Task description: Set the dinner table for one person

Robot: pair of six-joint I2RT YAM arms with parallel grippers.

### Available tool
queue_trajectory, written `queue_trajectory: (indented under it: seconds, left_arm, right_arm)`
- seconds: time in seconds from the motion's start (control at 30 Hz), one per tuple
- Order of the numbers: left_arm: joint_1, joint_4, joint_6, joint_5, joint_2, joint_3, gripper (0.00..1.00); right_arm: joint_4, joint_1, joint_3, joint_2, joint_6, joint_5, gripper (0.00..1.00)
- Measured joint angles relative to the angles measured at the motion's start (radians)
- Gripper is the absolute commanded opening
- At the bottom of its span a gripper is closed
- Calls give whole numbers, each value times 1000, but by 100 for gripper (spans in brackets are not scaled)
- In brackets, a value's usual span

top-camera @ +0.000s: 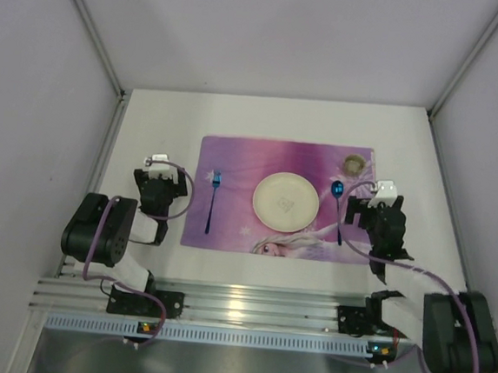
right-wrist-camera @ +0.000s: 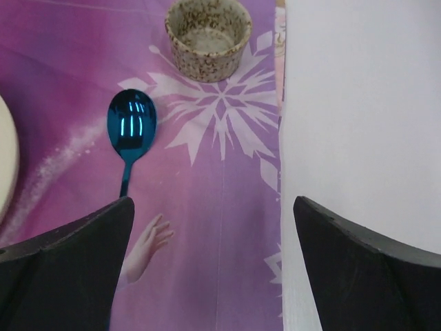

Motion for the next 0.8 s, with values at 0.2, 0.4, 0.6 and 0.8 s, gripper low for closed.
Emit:
queue_trajectory:
  seconds: [0.2, 0.4, 0.6, 0.8]
  left_arm:
    - [1, 0, -3, 5, 0, 1, 99]
    - [1, 0, -3, 5, 0, 1, 99]
    - [1, 0, -3, 5, 0, 1, 99]
    - [1, 0, -3, 6, 0, 1, 99]
  right_arm:
    - [515, -32, -37, 434, -48, -22, 100]
    - [678, -65, -23, 516, -56, -54, 100]
    - [729, -68, 4, 517, -56, -57, 100]
    - [731, -68, 4, 517, -55, -57, 100]
